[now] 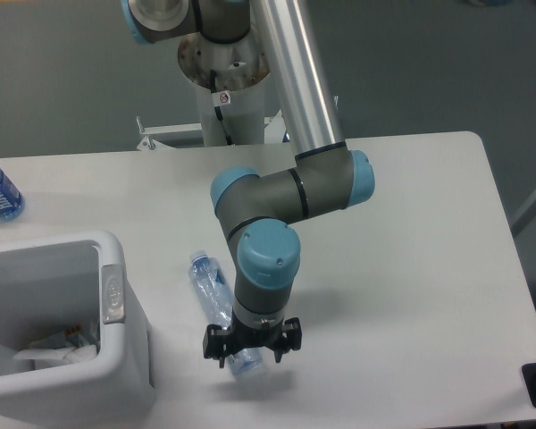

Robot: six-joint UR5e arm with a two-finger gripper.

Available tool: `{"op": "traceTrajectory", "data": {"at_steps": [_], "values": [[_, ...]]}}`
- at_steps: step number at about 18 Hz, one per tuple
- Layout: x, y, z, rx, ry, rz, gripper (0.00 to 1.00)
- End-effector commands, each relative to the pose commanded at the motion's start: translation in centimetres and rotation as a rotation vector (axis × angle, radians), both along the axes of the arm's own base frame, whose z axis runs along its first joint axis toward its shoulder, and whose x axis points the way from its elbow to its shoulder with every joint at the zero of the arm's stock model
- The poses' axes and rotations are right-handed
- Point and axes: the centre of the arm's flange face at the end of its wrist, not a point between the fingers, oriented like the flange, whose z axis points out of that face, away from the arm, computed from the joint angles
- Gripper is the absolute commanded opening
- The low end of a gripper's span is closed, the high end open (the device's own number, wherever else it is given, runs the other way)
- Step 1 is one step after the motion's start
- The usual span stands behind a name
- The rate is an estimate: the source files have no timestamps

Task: Place the trash in the trash can
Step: 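Close the gripper around the bottle's bottom end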

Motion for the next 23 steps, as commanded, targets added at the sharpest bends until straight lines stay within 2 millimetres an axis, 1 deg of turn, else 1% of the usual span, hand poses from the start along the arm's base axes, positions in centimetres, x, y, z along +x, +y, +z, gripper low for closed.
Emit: {"op": "traceTrajectory", "data": {"at_steps": [4,7,9,13,15,17,19,21,23], "values": [[0.0,0.1,-0.3,-0.005,-0.008,0.049,1.00],[0.1,0.1,-0.7,-0.011,-0.012,0.051,1.00],[0.7,0.5,-0.8,-0.013,-0.011,0.040,1.00],[1.0,0.8,-2.1,-0.028,-0.023,0.054,1.00],[1.3,1.2,-1.9,-0.033,-0.009,0.047,1.00],[1.4,1.1,-2.0,-0.035,-0.009,0.048,1.00],[1.4,1.2,-2.0,-0.035,-0.007,0.047,0.95],[1.5,1.0,-2.3,-0.043,-0.010,0.050,0.84],[1.6,0.9,-2.3,-0.044,-0.011,0.052,0.84]]}}
